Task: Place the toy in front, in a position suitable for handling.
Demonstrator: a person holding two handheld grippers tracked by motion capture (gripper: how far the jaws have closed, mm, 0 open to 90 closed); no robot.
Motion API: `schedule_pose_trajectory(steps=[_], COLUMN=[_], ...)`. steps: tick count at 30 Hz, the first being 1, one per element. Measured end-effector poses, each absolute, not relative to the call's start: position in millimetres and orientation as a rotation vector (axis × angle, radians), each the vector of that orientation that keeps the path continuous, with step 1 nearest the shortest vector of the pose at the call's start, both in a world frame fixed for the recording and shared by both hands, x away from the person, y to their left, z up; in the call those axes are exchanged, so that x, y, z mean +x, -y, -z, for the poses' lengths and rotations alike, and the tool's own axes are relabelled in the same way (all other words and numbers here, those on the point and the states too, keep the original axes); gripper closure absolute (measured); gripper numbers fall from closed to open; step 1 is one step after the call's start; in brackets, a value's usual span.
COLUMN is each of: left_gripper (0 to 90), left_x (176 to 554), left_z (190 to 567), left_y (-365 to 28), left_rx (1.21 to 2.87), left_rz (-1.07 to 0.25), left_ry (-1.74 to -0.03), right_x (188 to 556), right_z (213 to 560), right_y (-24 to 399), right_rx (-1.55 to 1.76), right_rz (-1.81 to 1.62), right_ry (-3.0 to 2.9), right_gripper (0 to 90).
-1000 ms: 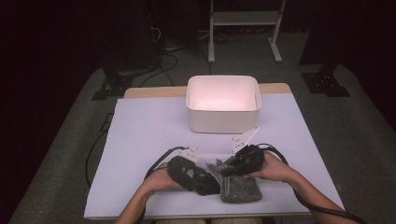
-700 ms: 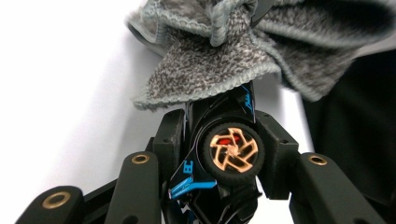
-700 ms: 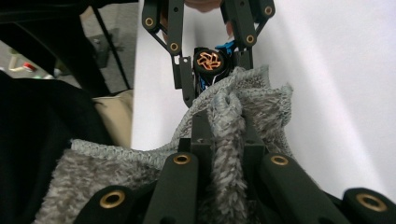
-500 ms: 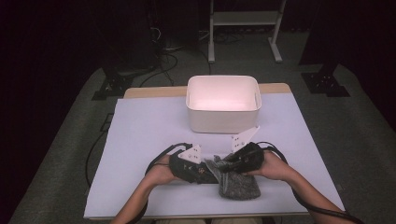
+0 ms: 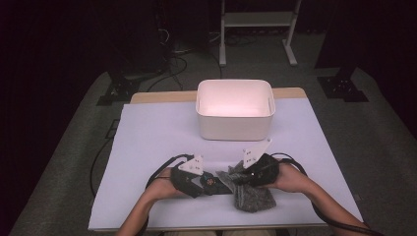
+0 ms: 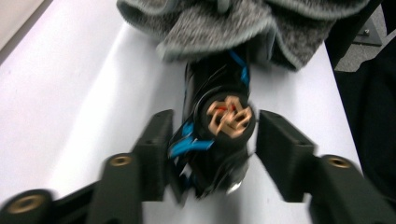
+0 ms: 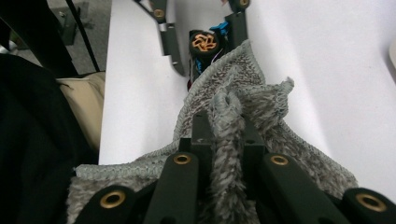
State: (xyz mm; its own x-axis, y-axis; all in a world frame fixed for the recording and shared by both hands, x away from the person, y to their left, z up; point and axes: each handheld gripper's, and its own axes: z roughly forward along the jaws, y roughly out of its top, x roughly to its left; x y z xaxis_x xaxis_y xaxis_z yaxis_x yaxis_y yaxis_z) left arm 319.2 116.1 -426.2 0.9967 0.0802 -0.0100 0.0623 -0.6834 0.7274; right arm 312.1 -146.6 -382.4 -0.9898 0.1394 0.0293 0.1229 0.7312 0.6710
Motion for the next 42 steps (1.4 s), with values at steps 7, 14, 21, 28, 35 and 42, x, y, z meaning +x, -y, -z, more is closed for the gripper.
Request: schedule_pose_trajectory(steps=[7, 14, 21, 28, 35, 42], left_gripper=[57.8, 57.9, 58.0, 58.1, 58.0, 58.0], left_x=[318, 317, 316, 315, 317, 318], left_z=[429, 431, 431, 432, 432, 432], left_y=[-118, -120, -120, -121, -121, -121], left_rx=[2.293, 2.268, 2.277, 2.266, 2.263, 2.268], left_rz=[-0.023, -0.023, -0.039, -0.041, -0.03, -0.021], left_ry=[-0.083, -0.09, -0.066, -0.069, -0.076, -0.077], right_x=[310, 311, 315, 317, 314, 313], right_z=[382, 386, 385, 383, 384, 392], right_y=[147, 149, 130, 111, 161, 197], right_rx=[0.192, 0.248, 0.222, 0.147, 0.29, 0.423], right_rz=[-1.12, -1.147, -1.171, -1.138, -1.172, -1.237], right_ry=[-2.873, -2.857, -2.917, -2.931, -2.879, -2.828], right_gripper=[64.0, 74.3, 80.4, 80.9, 81.0, 81.0])
